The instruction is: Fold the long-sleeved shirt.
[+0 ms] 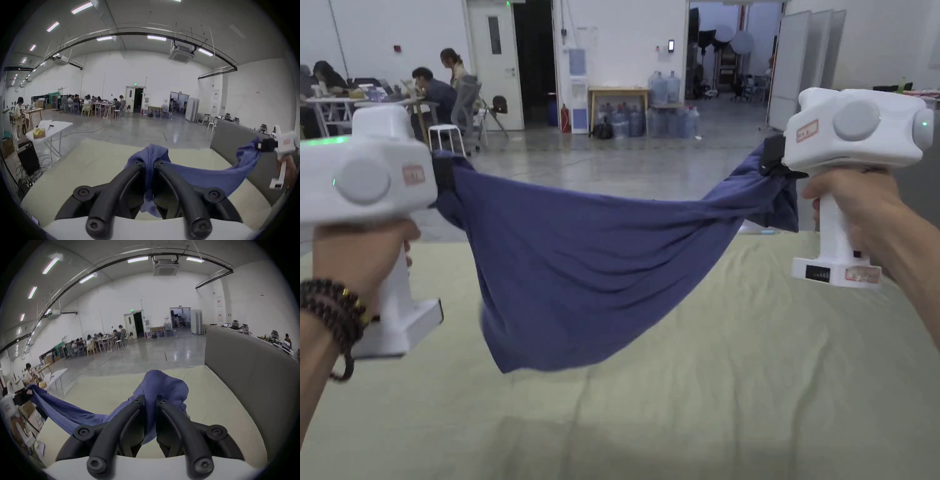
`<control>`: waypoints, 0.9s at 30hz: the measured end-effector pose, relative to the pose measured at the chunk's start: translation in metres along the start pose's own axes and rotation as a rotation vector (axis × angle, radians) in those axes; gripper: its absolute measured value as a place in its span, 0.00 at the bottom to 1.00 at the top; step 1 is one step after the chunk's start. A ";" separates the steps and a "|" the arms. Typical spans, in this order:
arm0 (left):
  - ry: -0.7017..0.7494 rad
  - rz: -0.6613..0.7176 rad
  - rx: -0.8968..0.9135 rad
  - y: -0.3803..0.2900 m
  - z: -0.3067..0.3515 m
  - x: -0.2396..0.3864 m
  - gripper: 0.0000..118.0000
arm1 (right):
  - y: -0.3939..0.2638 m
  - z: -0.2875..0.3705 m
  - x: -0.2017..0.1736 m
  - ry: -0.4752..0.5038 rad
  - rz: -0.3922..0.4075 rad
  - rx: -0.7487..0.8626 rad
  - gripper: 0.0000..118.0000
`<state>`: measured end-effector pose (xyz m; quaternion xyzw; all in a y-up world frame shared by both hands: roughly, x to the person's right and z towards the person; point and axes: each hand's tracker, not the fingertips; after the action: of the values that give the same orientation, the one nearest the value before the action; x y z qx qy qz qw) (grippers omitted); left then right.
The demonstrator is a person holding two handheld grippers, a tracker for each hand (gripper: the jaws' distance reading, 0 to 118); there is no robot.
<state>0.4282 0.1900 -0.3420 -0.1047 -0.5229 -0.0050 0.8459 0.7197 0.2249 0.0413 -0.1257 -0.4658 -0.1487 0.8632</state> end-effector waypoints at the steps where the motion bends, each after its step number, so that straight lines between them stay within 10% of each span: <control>1: 0.009 0.002 0.000 0.019 -0.010 0.003 0.05 | 0.008 -0.008 -0.003 -0.011 -0.018 0.011 0.11; 8: 0.038 -0.072 0.007 0.052 -0.055 0.009 0.05 | -0.003 -0.059 -0.002 -0.012 -0.140 0.027 0.11; 19: 0.034 -0.065 -0.292 -0.145 -0.120 -0.022 0.05 | -0.214 -0.170 0.024 -0.062 -0.204 -0.256 0.11; 27: -0.044 0.046 -0.241 -0.214 -0.011 -0.028 0.05 | -0.297 -0.075 0.033 -0.050 -0.202 -0.347 0.11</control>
<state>0.4000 -0.0243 -0.3343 -0.2179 -0.5345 -0.0461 0.8153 0.6839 -0.0809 0.0522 -0.2287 -0.4649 -0.3095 0.7974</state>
